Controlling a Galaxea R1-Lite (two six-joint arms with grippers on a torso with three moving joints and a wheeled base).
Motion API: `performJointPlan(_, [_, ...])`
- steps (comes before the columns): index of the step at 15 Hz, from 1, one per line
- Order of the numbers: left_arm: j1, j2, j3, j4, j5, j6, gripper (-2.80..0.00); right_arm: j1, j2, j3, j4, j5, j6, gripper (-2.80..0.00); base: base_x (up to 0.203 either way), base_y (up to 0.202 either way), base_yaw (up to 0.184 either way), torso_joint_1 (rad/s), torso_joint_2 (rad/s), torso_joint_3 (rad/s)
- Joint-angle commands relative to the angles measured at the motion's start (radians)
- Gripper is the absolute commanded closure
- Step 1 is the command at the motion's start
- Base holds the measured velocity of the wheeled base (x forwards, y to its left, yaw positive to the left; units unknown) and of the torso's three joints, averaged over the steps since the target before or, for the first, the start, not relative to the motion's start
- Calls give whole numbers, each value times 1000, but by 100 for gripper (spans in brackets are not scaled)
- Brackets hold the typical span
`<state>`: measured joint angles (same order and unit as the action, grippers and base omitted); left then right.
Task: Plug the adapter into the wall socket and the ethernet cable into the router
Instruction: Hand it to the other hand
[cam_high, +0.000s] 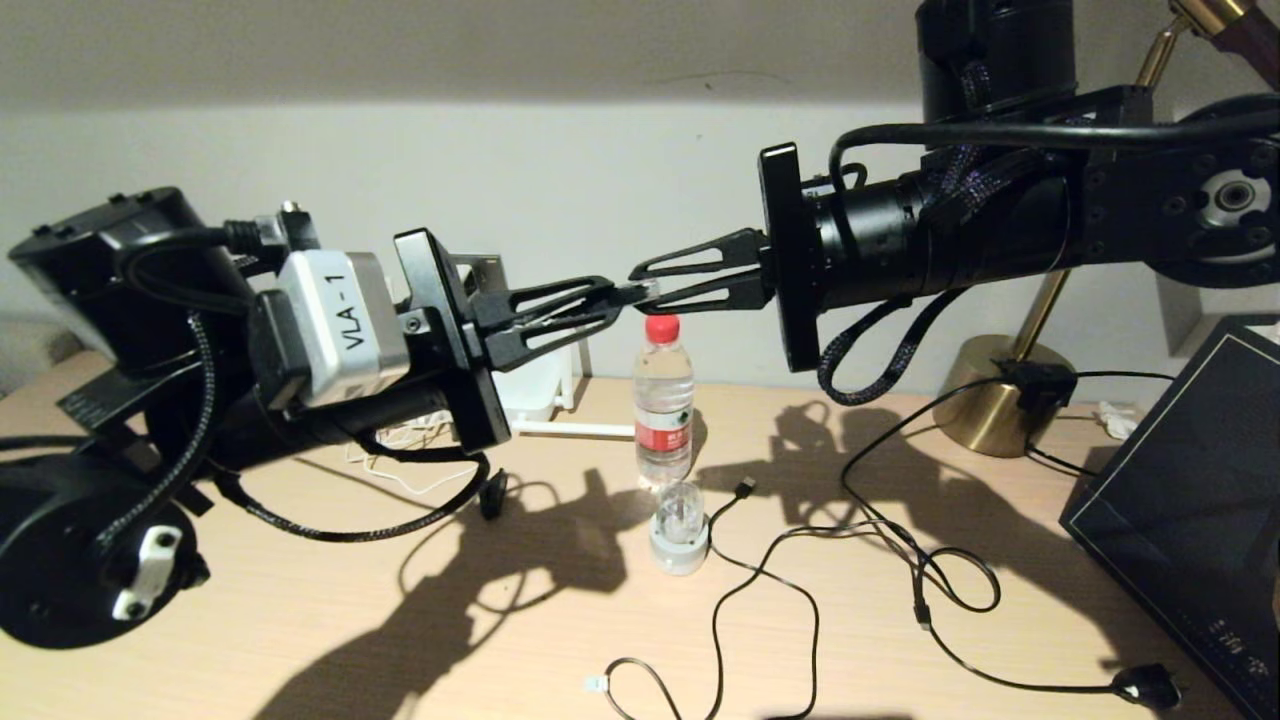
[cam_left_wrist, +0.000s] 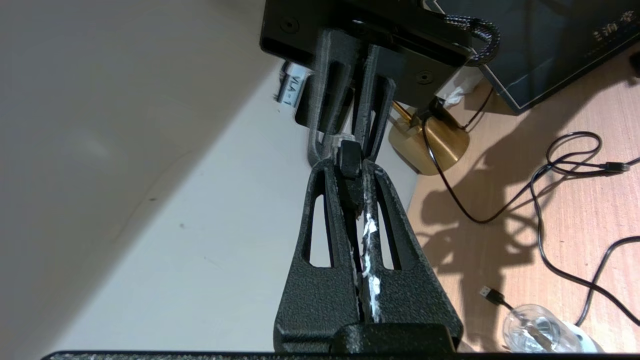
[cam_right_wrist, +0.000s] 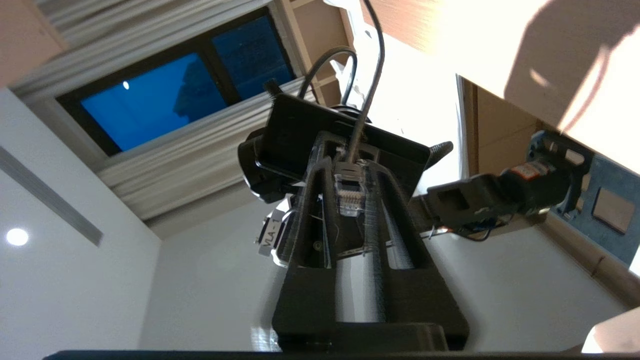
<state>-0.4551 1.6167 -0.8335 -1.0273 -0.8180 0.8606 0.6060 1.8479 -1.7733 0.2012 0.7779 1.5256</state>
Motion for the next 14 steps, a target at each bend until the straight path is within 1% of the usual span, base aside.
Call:
performJointPlan(1, [1, -4, 7, -4, -6, 5, 0, 3, -9, 2, -2, 4, -10, -280, 0, 0, 0, 0, 0, 0])
performJointPlan(4, [15, -13, 24, -2, -6, -3, 0, 1, -16, 6, 0, 0, -16, -280, 0, 0, 0, 0, 0, 0])
performJointPlan(5, [27, -23, 47, -3, -7, -22, 0, 0, -31, 19, 0, -14, -37, -280, 0, 0, 0, 0, 0, 0])
performJointPlan(6, [51, -33, 63, -6, -9, -64, 0, -2, -58, 43, 0, -58, -83, -280, 0, 0, 0, 0, 0, 0])
performJointPlan(7, [87, -49, 74, -14, -10, -121, 0, -10, -89, 78, 0, -129, -149, -280, 0, 0, 0, 0, 0, 0])
performJointPlan(8, [129, -74, 90, -18, -10, -214, 0, -23, -121, 121, 3, -203, -237, -280, 0, 0, 0, 0, 0, 0])
performJointPlan(9, [157, -106, 106, -19, -8, -333, 0, -39, -159, 182, 8, -295, -352, -280, 0, 0, 0, 0, 0, 0])
performJointPlan(10, [174, -150, 123, -16, 7, -482, 0, -57, -211, 263, 10, -410, -480, -280, 0, 0, 0, 0, 0, 0])
performJointPlan(11, [181, -193, 134, -9, 45, -626, 0, -68, -272, 327, 11, -517, -588, -280, 0, 0, 0, 0, 0, 0])
performJointPlan(12, [184, -230, 145, 4, 112, -781, 0, -75, -348, 384, 10, -607, -697, 0, 0, 0, 0, 0, 0, 0])
performJointPlan(13, [186, -258, 160, 19, 182, -903, 0, -76, -429, 430, 10, -661, -787, 0, 0, 0, 0, 0, 0, 0])
performJointPlan(14, [187, -274, 198, 29, 234, -967, 0, -76, -507, 470, 11, -693, -849, 0, 0, 0, 0, 0, 0, 0])
